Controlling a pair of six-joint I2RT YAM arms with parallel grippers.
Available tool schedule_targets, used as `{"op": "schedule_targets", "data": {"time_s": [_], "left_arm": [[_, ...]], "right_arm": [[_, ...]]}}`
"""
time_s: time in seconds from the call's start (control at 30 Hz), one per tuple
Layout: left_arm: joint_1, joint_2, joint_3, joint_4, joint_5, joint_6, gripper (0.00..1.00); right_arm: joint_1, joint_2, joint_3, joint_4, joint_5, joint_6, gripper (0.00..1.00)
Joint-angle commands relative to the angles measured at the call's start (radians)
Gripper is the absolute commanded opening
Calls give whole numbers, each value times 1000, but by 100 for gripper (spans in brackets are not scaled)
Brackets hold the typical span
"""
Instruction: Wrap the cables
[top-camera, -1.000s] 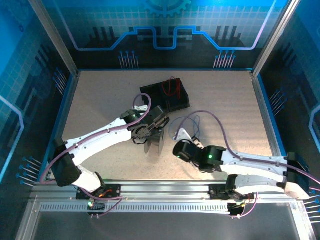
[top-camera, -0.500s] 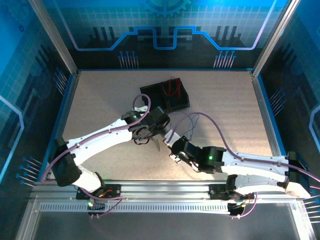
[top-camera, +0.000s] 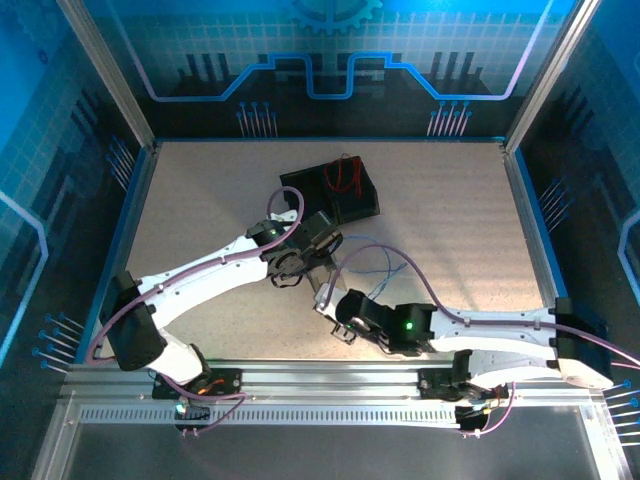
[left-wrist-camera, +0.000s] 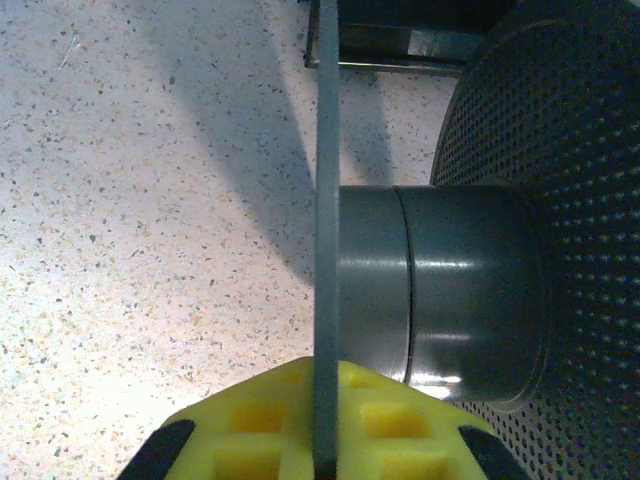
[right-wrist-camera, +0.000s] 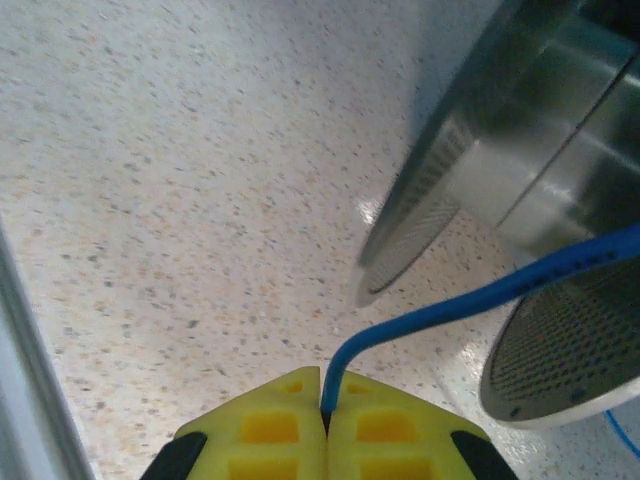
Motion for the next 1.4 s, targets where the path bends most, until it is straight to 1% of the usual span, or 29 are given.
{"op": "schedule_targets", "data": {"time_s": [0.0, 0.13, 0.2, 0.3, 0.4, 0.47, 0.53, 0.63, 0.73, 0.83, 1.0, 1.17, 1.37], "left_arm": [[-1, 15, 0, 54, 43, 57, 10], [-2, -7, -25, 112, 73, 106, 28], [-2, -18, -32, 134, 90, 129, 35], [-1, -39, -37, 150, 109, 159, 47], [-1, -54, -41, 154, 132, 183, 63], [-1, -69, -50, 152, 148, 194, 70], [0, -84, -70, 161, 176, 211, 80], [12, -118, -116, 192, 235, 237, 88], [28, -153, -162, 226, 319, 280, 89], [34, -171, -197, 228, 368, 315, 85], [35, -141, -222, 233, 446, 332, 81], [34, -141, -240, 255, 472, 331, 79], [35, -139, -248, 262, 486, 344, 82]], "right_arm": [[-49, 28, -4, 36, -27, -28, 0], [-73, 34, -21, 55, -49, -51, 0], [-84, 38, -33, 65, -56, -61, 0], [-93, 46, -48, 81, -55, -81, 0], [-100, 53, -67, 112, -64, -102, 0], [-104, 62, -73, 124, -66, -111, 0], [-110, 70, -79, 140, -71, -120, 0], [-118, 77, -88, 167, -84, -138, 0], [-124, 84, -94, 188, -85, -162, 0], [-126, 92, -95, 207, -84, -192, 0], [-132, 103, -90, 236, -84, -228, 0], [-146, 127, -73, 224, -81, -233, 0], [-152, 138, -69, 225, -75, -232, 0]]}}
